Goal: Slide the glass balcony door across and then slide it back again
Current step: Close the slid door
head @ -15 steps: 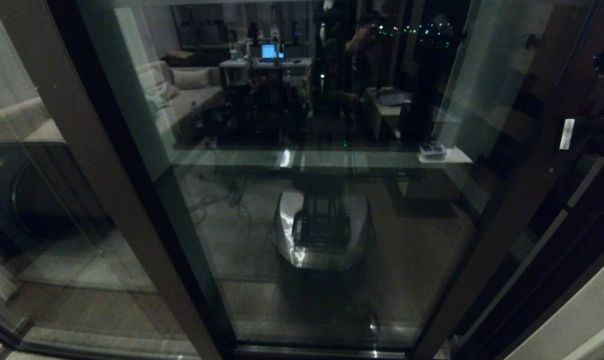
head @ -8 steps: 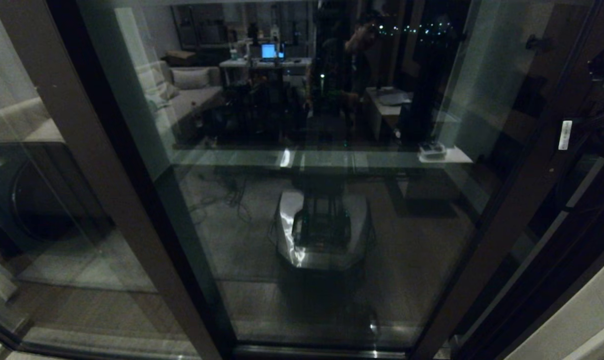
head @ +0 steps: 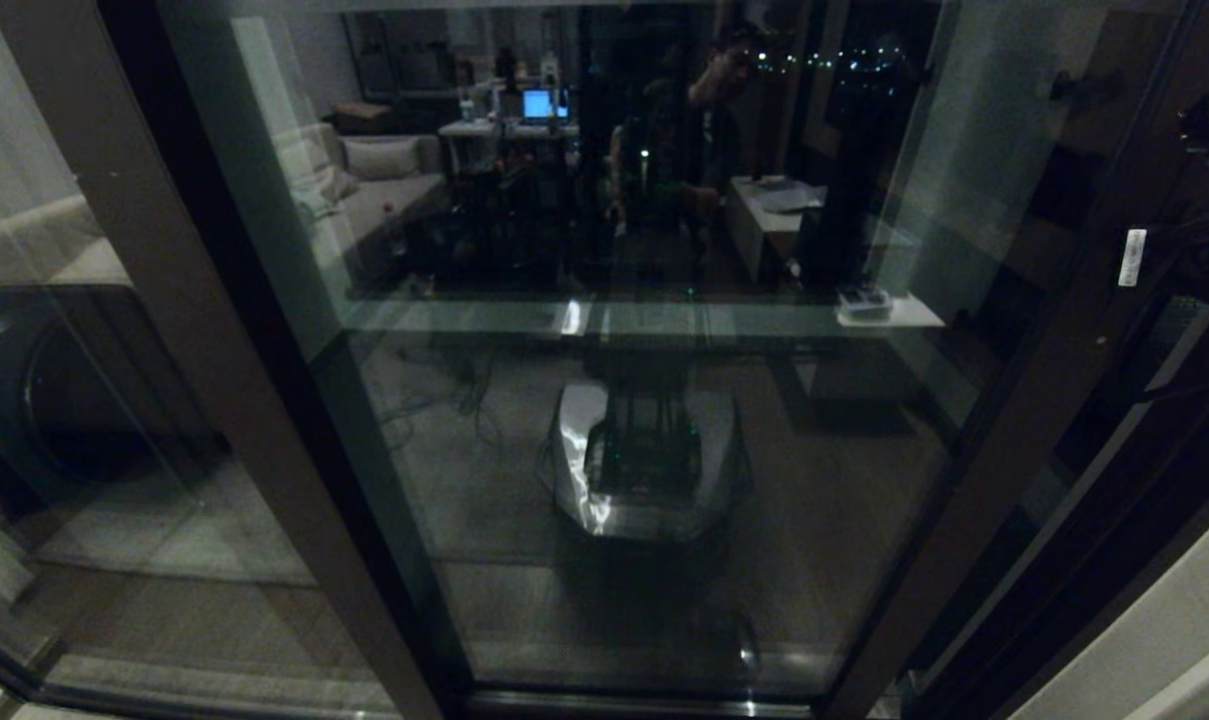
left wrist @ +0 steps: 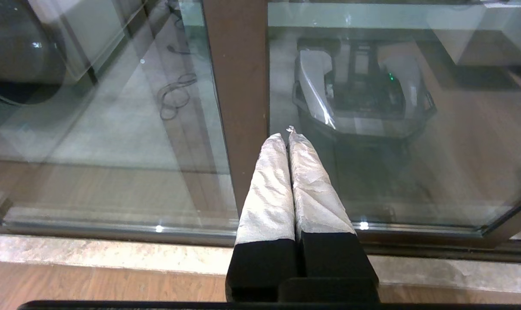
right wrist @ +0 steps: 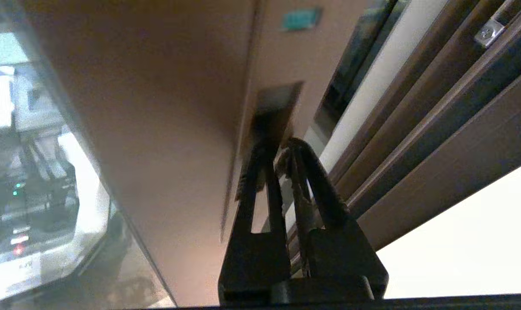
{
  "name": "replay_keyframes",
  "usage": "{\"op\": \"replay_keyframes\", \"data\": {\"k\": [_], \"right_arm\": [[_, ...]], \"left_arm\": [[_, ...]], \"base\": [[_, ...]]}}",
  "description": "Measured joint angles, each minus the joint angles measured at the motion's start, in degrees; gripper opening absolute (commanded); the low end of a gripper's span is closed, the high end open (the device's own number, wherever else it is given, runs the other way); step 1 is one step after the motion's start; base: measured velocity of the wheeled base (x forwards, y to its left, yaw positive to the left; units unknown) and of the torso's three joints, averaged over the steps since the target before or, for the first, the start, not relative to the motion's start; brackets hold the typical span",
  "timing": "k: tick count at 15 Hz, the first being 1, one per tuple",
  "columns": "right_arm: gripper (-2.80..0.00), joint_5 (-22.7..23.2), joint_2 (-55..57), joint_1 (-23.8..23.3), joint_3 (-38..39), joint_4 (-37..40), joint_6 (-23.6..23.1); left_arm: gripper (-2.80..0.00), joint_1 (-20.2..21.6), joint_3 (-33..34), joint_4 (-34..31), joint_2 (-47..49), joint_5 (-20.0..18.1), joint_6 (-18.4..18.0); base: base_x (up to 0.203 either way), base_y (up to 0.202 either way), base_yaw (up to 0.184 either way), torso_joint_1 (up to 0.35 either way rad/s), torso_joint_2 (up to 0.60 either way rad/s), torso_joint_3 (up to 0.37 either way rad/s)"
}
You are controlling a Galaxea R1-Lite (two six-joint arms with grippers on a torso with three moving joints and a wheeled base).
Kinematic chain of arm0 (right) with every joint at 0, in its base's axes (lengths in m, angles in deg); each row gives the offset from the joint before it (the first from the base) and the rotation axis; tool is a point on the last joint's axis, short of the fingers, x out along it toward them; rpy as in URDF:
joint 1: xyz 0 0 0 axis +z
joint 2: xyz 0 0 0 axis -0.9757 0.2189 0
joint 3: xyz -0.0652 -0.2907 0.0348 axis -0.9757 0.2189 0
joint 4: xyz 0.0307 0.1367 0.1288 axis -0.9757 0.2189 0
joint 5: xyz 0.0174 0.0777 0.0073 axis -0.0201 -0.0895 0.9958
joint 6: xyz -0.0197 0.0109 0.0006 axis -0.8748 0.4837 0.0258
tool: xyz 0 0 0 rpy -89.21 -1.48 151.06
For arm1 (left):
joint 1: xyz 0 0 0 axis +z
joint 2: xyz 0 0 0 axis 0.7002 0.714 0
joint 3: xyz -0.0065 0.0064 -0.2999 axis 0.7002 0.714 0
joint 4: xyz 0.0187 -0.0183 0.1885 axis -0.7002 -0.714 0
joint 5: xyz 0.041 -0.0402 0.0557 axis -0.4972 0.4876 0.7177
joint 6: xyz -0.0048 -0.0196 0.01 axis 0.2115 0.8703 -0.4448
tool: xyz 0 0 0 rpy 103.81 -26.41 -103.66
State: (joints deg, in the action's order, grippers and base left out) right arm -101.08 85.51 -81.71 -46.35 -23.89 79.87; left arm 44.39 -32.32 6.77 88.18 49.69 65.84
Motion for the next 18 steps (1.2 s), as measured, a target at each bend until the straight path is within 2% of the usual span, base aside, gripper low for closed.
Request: {"op": "replay_keyframes", "data": {"k": [7, 18], "right_arm": [[-2.80, 0.0, 1.5, -0.4, -0.5, -1.4, -0.3], [-2.80, 1.1, 2.7, -3.8, -0.5, -3.8, -1.9]], "left_arm": [[-2.80, 0.0, 0.0, 0.0, 0.0, 0.0, 0.0], [-2.80, 0.0, 0.0, 0.0, 0.0, 0.0, 0.0]], "base": [[0.000, 0.000, 0.000, 0.000, 0.00, 0.000], [0.000, 0.000, 0.000, 0.000, 0.00, 0.000]]}}
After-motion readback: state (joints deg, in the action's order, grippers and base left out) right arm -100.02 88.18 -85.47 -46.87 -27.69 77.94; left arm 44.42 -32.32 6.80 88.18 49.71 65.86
